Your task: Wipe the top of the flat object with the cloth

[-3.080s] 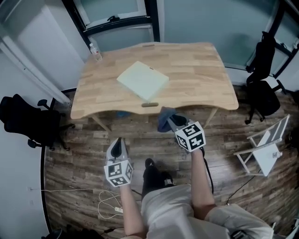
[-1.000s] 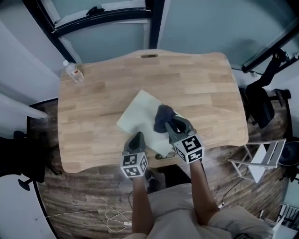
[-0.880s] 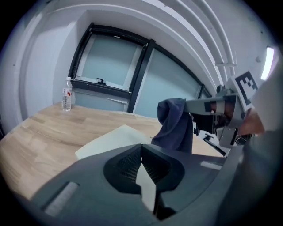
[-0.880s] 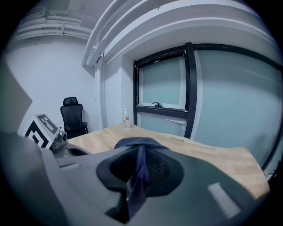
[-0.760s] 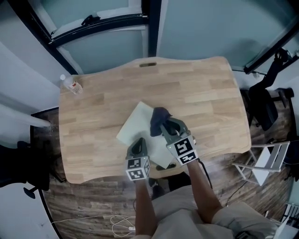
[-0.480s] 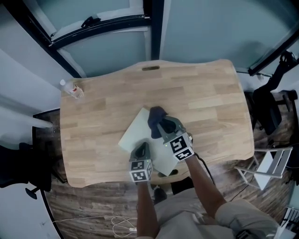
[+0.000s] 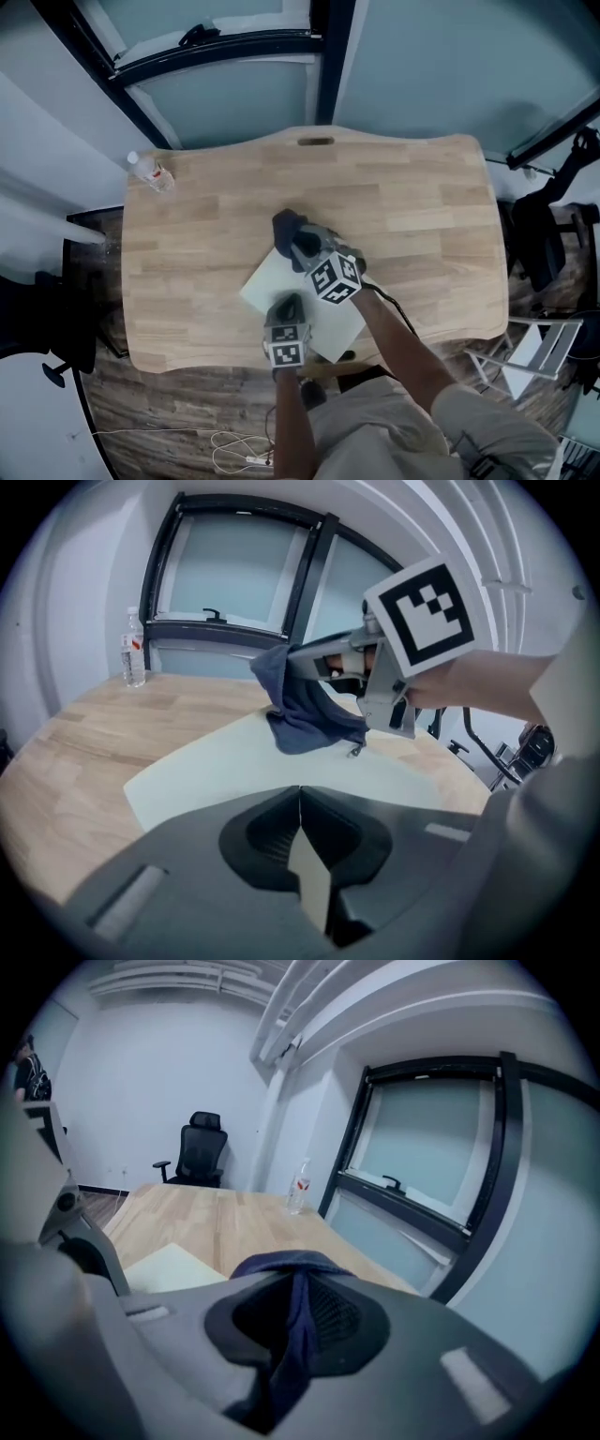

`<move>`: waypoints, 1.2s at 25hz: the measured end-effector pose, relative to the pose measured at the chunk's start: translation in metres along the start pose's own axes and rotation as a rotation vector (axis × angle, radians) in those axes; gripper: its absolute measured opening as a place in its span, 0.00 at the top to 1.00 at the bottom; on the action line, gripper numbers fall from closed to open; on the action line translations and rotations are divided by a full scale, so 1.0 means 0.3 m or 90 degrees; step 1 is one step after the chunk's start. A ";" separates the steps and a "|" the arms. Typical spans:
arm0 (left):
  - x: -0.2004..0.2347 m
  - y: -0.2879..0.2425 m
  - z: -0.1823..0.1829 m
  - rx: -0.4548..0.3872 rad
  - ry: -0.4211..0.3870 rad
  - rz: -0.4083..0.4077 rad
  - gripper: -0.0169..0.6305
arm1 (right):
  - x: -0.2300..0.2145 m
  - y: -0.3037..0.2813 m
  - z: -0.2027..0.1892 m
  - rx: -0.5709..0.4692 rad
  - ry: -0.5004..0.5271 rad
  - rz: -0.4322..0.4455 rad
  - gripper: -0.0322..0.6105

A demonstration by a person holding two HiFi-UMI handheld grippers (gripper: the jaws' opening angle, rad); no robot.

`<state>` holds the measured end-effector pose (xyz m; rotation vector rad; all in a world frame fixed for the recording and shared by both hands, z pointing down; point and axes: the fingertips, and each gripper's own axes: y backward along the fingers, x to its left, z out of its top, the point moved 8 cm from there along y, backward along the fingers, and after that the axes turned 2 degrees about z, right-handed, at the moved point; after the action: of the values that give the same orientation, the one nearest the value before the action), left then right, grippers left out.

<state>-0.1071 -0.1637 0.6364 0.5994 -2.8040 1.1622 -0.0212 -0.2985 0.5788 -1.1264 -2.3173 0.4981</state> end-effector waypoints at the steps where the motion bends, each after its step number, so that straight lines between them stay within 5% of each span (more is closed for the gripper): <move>1: 0.002 -0.002 -0.001 0.002 0.005 0.002 0.96 | 0.006 -0.024 -0.013 0.013 0.006 0.012 0.87; 8: 0.010 -0.006 0.000 0.012 0.012 0.017 0.96 | 0.038 -0.144 -0.109 0.095 0.029 0.057 0.87; 13: 0.018 -0.011 -0.025 0.029 0.028 0.033 0.96 | 0.022 -0.175 -0.123 0.108 -0.061 0.094 0.88; 23: 0.011 -0.016 0.001 0.023 0.040 0.068 0.96 | -0.005 -0.178 -0.121 0.140 -0.119 0.143 0.88; 30: 0.000 -0.011 -0.003 0.038 0.023 0.099 0.96 | -0.004 -0.166 -0.118 0.157 -0.161 0.122 0.88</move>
<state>-0.1060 -0.1652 0.6394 0.3662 -2.8379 1.2726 -0.0302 -0.3253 0.6328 -1.2267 -2.2833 1.0226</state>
